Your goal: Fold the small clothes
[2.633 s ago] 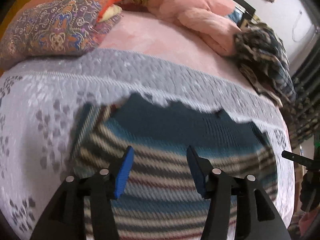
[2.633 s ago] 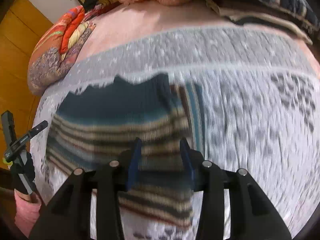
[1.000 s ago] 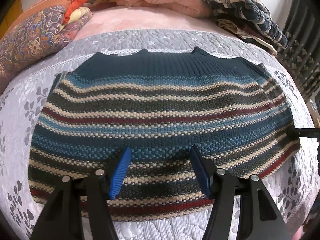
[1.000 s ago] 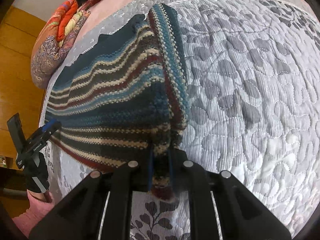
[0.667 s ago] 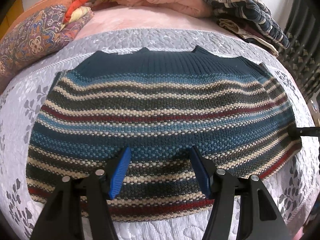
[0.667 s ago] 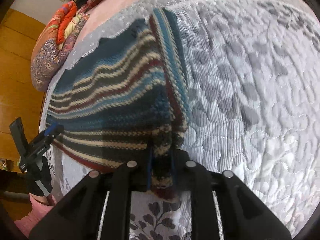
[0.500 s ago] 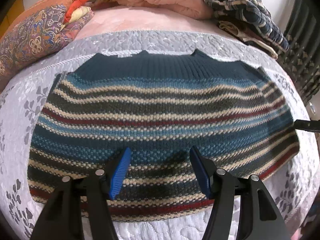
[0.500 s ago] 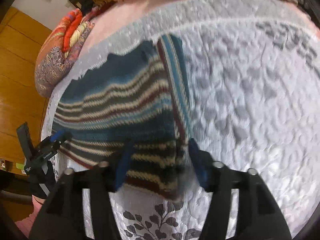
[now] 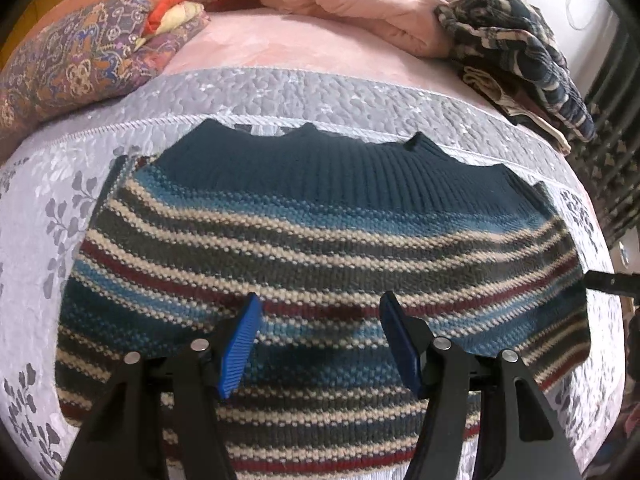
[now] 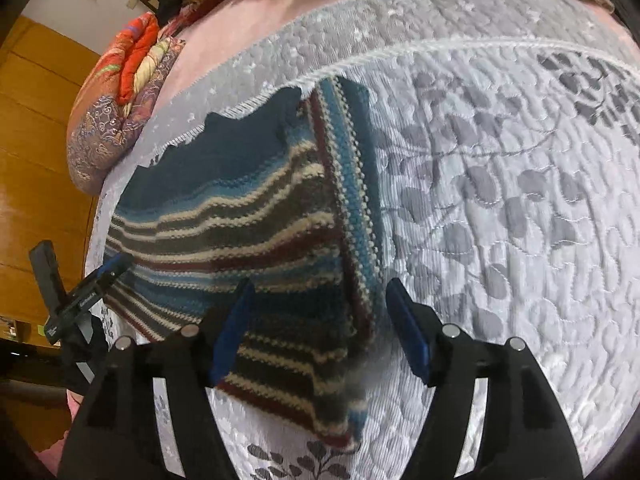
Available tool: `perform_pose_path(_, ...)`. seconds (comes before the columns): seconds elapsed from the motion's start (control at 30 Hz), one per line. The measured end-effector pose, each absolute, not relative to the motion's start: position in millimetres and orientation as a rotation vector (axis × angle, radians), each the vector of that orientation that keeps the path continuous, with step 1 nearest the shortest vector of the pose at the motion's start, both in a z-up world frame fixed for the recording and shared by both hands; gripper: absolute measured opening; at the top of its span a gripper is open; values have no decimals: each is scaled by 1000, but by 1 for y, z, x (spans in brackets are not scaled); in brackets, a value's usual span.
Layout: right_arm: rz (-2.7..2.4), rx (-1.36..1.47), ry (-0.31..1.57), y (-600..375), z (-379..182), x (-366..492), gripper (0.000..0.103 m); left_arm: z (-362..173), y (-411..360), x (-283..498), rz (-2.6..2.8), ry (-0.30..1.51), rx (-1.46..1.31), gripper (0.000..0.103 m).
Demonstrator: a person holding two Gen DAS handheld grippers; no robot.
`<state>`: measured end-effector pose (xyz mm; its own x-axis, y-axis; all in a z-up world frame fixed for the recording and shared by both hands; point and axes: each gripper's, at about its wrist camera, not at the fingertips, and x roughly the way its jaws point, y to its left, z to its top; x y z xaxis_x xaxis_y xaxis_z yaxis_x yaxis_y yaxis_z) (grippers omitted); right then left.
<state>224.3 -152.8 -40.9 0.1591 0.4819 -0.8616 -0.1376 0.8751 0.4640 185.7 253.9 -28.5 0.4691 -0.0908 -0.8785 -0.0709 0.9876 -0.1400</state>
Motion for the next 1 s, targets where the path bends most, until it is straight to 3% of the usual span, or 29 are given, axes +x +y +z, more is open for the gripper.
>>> perform_pose_path(0.3,466,385,1365,-146,-72,234,67,-43,261,188,-19,1091,-166,64)
perform_pose_path(0.33,466,378,1354,-144,-70,235,63,-44,261,188,-22,1089,-168,64)
perform_pose_path(0.4,480,382,1349,-143,-68,236,46,-45,262,187,-27,1087,-171,65)
perform_pose_path(0.6,495,405,1334,-141,-59,233,25,-45,266,186,-41,1088,-187,65)
perform_pose_path(1.0,607,363,1263,-97,8,224,20,-32,286,177,-55,1073,-250,64)
